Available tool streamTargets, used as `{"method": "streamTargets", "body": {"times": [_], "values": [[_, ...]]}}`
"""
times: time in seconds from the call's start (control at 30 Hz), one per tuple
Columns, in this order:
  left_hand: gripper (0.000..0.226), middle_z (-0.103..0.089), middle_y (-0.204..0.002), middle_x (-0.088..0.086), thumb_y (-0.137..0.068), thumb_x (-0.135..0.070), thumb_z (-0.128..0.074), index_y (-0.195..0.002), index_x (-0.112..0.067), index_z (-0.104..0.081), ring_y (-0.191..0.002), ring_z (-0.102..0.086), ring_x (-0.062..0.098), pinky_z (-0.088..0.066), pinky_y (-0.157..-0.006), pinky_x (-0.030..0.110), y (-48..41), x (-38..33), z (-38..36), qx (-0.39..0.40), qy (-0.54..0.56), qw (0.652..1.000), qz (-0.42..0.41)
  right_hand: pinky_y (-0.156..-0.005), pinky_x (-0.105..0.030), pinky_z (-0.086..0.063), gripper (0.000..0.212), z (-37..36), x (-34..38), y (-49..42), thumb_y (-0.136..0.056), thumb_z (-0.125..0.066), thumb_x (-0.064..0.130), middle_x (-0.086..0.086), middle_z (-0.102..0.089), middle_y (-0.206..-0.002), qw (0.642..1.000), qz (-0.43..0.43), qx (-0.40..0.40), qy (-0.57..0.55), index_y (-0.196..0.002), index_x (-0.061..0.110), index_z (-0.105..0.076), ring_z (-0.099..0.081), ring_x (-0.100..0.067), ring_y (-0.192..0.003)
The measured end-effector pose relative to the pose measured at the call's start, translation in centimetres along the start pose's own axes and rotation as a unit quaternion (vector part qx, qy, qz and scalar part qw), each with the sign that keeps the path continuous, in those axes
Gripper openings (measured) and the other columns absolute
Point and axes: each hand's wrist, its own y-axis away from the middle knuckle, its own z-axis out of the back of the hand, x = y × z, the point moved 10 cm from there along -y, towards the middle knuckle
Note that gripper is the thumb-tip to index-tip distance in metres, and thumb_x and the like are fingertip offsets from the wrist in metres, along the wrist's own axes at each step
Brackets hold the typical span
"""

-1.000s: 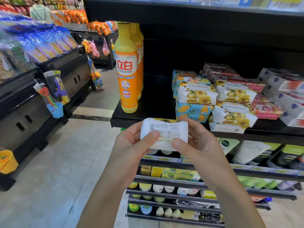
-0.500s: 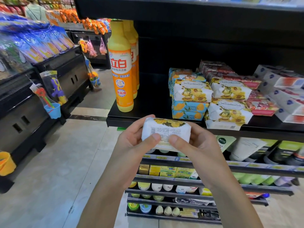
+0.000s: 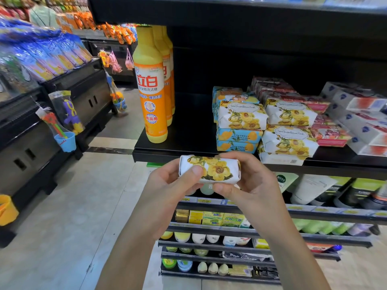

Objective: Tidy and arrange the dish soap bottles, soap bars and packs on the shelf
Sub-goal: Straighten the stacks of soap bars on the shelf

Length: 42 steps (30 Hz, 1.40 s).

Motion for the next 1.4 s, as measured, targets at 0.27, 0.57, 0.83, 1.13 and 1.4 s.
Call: {"method": "streamTargets", "body": {"times": [0.27,0.57,0.83,1.13,1.4], "values": [[0.078,-0.075,-0.119,0.005,-0.061,-0.044,-0.085,-0.133,-0.026,-0.063,-0.117,-0.069,0.024,-0.052,-0.105,0.044,0.0,0.7,0.7,-0.036,0.013,0.999,-0.010,-0.098,-0.033,-0.054,0.060,0.2,-1.4,0.2,-0.079,-0.084,0.051,0.015,-0.068,-0.128,0.997,-0.078,-0.019,0.011,-0.132,0.036,-0.060,-0.063,-0.008,-0.122],[0.073,-0.073,-0.123,0.006,-0.074,-0.015,-0.078,-0.142,-0.028,-0.055,-0.118,-0.068,0.024,-0.056,-0.098,0.031,0.0,0.6,0.5,-0.019,0.032,0.999,-0.020,-0.078,-0.018,-0.055,0.059,0.1,-2.2,0.4,-0.069,-0.080,0.035,0.004,-0.076,-0.113,0.992,-0.108,-0.025,-0.052,-0.125,0.023,-0.067,-0.072,-0.012,-0.102],[0.064,-0.076,-0.117,0.003,-0.078,-0.032,-0.080,-0.137,-0.023,-0.057,-0.108,-0.073,0.019,-0.058,-0.096,0.038,0.0,0.7,0.8,-0.045,0.075,0.996,0.000,-0.090,-0.034,-0.059,0.070,0.0,-1.6,0.5,-0.071,-0.091,0.003,0.003,-0.071,-0.122,0.998,-0.043,0.003,-0.042,-0.132,0.022,-0.061,-0.067,-0.020,-0.117],[0.059,-0.077,-0.115,0.005,-0.077,-0.018,-0.087,-0.130,-0.021,-0.062,-0.108,-0.073,0.026,-0.061,-0.088,0.039,0.0,0.9,1.8,-0.085,0.057,0.994,-0.033,-0.095,-0.025,-0.054,0.080,-1.0,-1.4,0.4,-0.082,-0.078,-0.012,0.010,-0.065,-0.129,0.999,-0.005,0.028,0.019,-0.143,0.030,-0.049,-0.062,-0.012,-0.123],[0.058,-0.074,-0.120,-0.010,-0.081,-0.029,-0.083,-0.134,-0.031,-0.058,-0.114,-0.070,0.015,-0.061,-0.088,0.034,0.4,-0.6,2.0,-0.088,-0.051,0.990,-0.102,-0.091,-0.032,-0.059,0.078,0.0,-2.0,0.1,-0.073,-0.089,-0.001,0.003,-0.070,-0.126,0.999,-0.013,-0.015,0.046,-0.135,0.035,-0.058,-0.068,-0.018,-0.115]]}}
